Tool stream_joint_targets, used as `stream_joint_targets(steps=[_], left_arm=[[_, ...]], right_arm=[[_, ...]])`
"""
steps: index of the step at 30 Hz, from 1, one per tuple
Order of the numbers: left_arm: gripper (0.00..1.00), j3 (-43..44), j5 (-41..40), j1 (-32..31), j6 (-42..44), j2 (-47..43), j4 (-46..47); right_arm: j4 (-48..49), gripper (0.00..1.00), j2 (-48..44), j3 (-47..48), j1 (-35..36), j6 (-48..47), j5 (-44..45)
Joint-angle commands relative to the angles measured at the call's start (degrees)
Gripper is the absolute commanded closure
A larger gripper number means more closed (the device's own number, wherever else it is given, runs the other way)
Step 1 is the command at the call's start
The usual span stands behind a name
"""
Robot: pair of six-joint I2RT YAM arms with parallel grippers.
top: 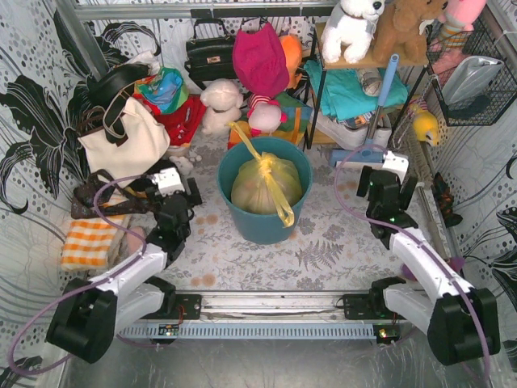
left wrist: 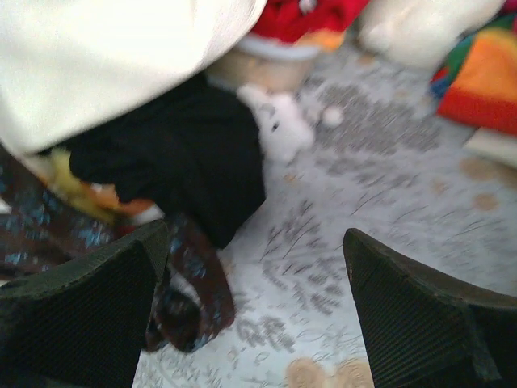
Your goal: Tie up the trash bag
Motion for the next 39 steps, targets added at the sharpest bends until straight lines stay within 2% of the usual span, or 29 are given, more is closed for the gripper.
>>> stream_joint_targets(steps=[1, 4, 8, 10, 12, 19, 21, 23, 25, 31, 34, 35, 39], left_arm=[[0.02, -4.6, -7.7, 0.3, -1.3, 4.8, 14.0], [0.02, -7.1, -7.9, 0.4, 1.1, 8.5, 19.8], [0.02, -11.3, -3.9, 1.2, 4.4, 12.3, 32.9], [0.02, -11.5, -0.8, 1.9, 5.3, 13.1, 34.8], [0.02, -11.7, 3.3, 4.0, 4.7, 14.5, 37.7], [0.02, -9.8, 16.9, 10.8, 4.0, 23.1, 43.8], [0.02, -10.7, 20.1, 12.5, 3.5, 26.1, 48.2], [0.02, -11.5, 22.3, 13.7, 4.2, 29.2, 53.3], [0.02, -10.3, 23.7, 13.8, 3.5, 27.5, 47.9], [0.02, -9.8, 21.0, 13.9, 2.7, 28.4, 48.2], [0.02, -9.8, 21.1, 13.9, 2.7, 28.4, 48.2], [0.02, -9.7, 21.1, 13.9, 2.7, 28.5, 48.0], [0.02, -9.6, 21.0, 13.9, 2.6, 28.4, 47.8]], right_arm=[[18.7, 0.03, 3.5, -8.9, -3.5, -3.3, -3.6], [30.0, 0.03, 4.8, -15.6, -4.9, -5.3, -3.5], [41.7, 0.03, 9.9, -20.8, -8.8, -5.4, -6.3], [52.5, 0.03, 13.3, -24.1, -9.7, -6.0, -6.3], [58.4, 0.03, 16.9, -25.0, -10.2, -6.1, -6.8], [73.1, 0.03, 28.3, -24.4, -10.6, -11.1, -17.0], [69.8, 0.03, 28.0, -23.7, -10.6, -10.3, -18.2], [70.6, 0.03, 28.6, -23.4, -10.6, -10.8, -18.7], [69.8, 0.03, 28.6, -23.1, -10.6, -10.7, -19.0], [72.5, 0.03, 29.3, -24.7, -10.6, -11.2, -21.8], [79.5, 0.03, 33.2, -26.1, -10.7, -13.8, -25.7], [75.4, 0.03, 31.6, -25.3, -10.8, -12.6, -25.7], [74.4, 0.03, 32.4, -24.3, -11.2, -11.5, -24.0]])
